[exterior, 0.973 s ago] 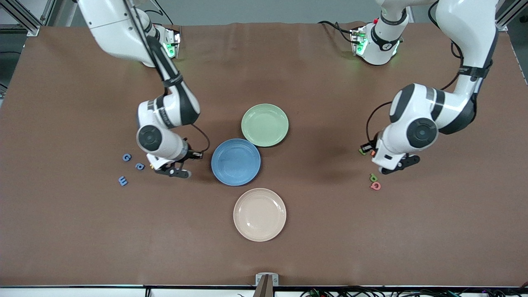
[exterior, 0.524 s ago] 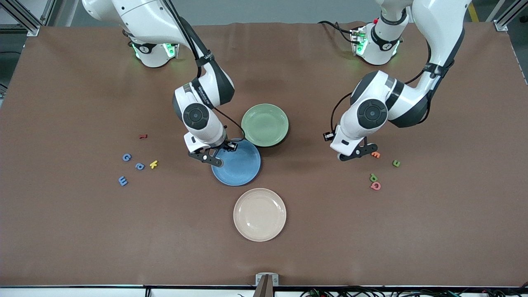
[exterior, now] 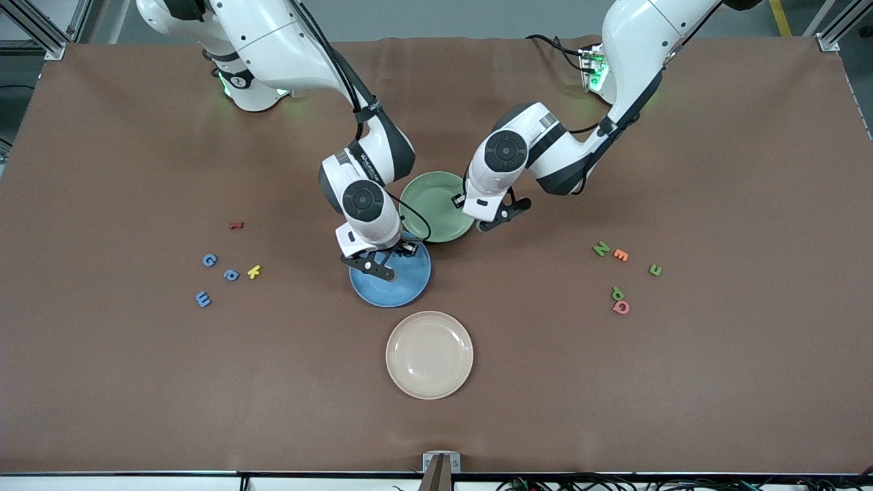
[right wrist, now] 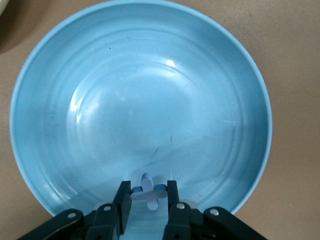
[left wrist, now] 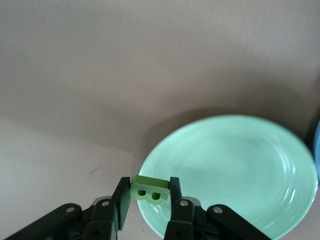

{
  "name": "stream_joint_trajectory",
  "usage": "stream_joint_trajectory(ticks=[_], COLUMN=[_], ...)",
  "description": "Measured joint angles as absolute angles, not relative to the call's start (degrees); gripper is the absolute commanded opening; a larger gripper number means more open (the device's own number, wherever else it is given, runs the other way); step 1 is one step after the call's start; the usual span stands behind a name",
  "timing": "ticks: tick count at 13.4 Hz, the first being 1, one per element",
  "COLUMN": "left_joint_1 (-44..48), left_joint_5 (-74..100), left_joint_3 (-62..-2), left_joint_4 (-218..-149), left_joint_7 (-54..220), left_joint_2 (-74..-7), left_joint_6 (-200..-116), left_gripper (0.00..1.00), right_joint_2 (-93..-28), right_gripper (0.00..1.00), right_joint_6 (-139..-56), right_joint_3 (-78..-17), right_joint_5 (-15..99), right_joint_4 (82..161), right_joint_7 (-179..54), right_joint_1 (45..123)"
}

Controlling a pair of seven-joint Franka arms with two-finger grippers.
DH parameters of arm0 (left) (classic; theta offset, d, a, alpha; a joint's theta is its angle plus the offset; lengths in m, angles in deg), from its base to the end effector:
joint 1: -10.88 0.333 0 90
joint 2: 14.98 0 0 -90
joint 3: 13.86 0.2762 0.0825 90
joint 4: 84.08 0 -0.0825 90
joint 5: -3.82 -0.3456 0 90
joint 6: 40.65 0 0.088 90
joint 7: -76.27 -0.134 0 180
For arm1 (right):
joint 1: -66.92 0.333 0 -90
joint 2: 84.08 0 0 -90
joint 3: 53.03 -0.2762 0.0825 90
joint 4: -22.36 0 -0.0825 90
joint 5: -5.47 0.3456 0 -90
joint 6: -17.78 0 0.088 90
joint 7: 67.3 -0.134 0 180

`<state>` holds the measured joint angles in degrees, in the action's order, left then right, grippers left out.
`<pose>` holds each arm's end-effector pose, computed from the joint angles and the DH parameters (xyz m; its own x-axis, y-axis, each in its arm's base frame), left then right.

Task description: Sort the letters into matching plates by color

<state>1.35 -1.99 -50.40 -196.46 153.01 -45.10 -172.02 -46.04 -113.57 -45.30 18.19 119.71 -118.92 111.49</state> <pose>0.3925 -0.4007 0.2122 0.8416 0.4817 -0.2444 0.4908 -0.8709 -0.0266 0.4850 0.3805 0.1750 0.9225 -0.3733 -0.0984 -0.3746 -0.9272 0.0052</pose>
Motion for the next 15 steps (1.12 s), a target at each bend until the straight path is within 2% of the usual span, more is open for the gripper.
stream_joint_trajectory(ticks=[2, 3, 5, 6, 8, 9, 11, 12, 13, 15], left_joint_1=[2.55, 2.64, 2.23, 1.78, 0.76, 0.28, -0.47, -0.76, -1.04, -1.62], left_joint_5=[-1.99, -1.99, -1.99, -1.99, -1.99, -1.99, -1.99, -1.99, -1.99, -1.99], left_joint_3=[-50.4, -50.4, -50.44, -50.45, -50.5, -50.5, -50.51, -50.51, -50.51, -50.52], left_joint_4=[-196.27, -196.3, -196.33, -196.33, -196.33, -196.34, -196.33, -196.31, -196.26, -196.05], left_joint_7=[152.84, 152.85, 153.19, 153.8, 155.42, 156.23, 157.78, 158.47, 158.94, 160.59], left_joint_2=[-45.11, -45.14, -45.48, -45.8, -46.67, -47.23, -48.5, -49.11, -49.61, -49.97], left_joint_6=[-171.99, -171.95, -172.12, -172.58, -174.07, -174.81, -176.49, -177.06, -177.47, -177.8], left_gripper=[0.0, 0.0, 0.0, 0.0, 0.03, 0.08, 0.26, 0.51, 1.0, 1.0], right_joint_2=[-46.04, -46.03, -46.03, -46.03, -46.04, -46.14, -47.81, -49.75, -52.24, -56.91], right_gripper=[0.26, 0.38, 0.88, 1.0, 1.0, 1.0, 1.0, 1.0, 1.0, 1.0], right_joint_6=[-113.55, -113.52, -113.45, -113.38, -112.92, -111.52, -105.58, -101.69, -98.19, -94.17], right_joint_3=[-45.16, -45.14, -45.15, -45.15, -45.14, -45.1, -44.4, -43.39, -42.0, -39.02], right_joint_5=[18.19, 18.19, 18.19, 18.19, 18.19, 18.18, 17.98, 17.88, 17.8, 17.4], right_joint_4=[119.57, 119.57, 119.57, 119.55, 119.34, 118.97, 117.71, 117.26, 117.19, 118.03], right_joint_7=[-118.93, -118.93, -118.93, -118.93, -118.92, -118.88, -117.76, -115.59, -113.05, -108.13], right_joint_1=[111.48, 111.48, 111.49, 111.49, 111.49, 111.49, 111.36, 111.1, 110.59, 109.21])
